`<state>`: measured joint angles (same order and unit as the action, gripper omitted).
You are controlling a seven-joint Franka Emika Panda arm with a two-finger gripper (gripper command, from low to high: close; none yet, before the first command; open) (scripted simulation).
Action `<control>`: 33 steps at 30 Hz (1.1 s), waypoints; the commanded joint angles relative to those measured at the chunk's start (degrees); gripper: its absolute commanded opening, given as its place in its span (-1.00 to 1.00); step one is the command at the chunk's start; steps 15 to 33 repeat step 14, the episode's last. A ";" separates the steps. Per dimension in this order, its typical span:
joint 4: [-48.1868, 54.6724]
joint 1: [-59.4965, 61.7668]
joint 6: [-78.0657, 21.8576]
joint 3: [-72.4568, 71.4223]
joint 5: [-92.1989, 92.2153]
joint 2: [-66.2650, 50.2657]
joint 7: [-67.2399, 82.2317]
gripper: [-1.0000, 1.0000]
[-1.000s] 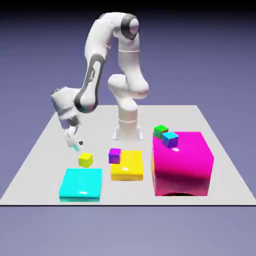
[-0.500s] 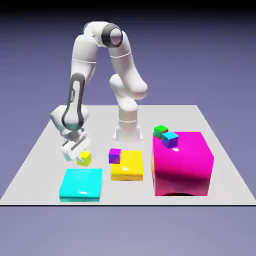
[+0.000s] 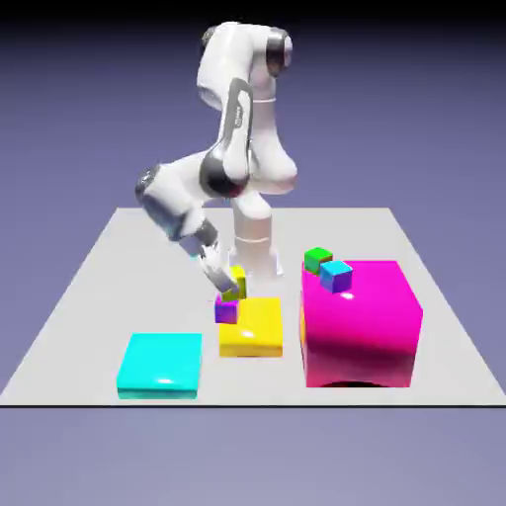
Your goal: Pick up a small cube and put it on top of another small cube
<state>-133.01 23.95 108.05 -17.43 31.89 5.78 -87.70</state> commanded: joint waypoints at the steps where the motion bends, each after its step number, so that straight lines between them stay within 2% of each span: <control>1: 1.68 -1.36 -2.35 -1.66 -0.67 0.97 -1.42 -1.00; 4: 6.72 -7.59 -9.27 -6.62 -2.31 3.85 -5.56 -1.00; 6: 7.23 -8.23 -9.98 -7.12 -2.48 4.15 -5.98 -1.00; 10: -0.39 -9.99 -0.03 -9.44 -0.42 2.22 -4.55 -1.00; 11: -0.39 -9.99 -0.03 -9.44 -0.42 2.22 -4.55 1.00; 14: 3.42 -9.11 -5.00 -8.28 -1.45 3.18 -5.26 1.00; 33: 3.42 -9.11 -5.00 -8.28 -1.45 3.18 -5.26 1.00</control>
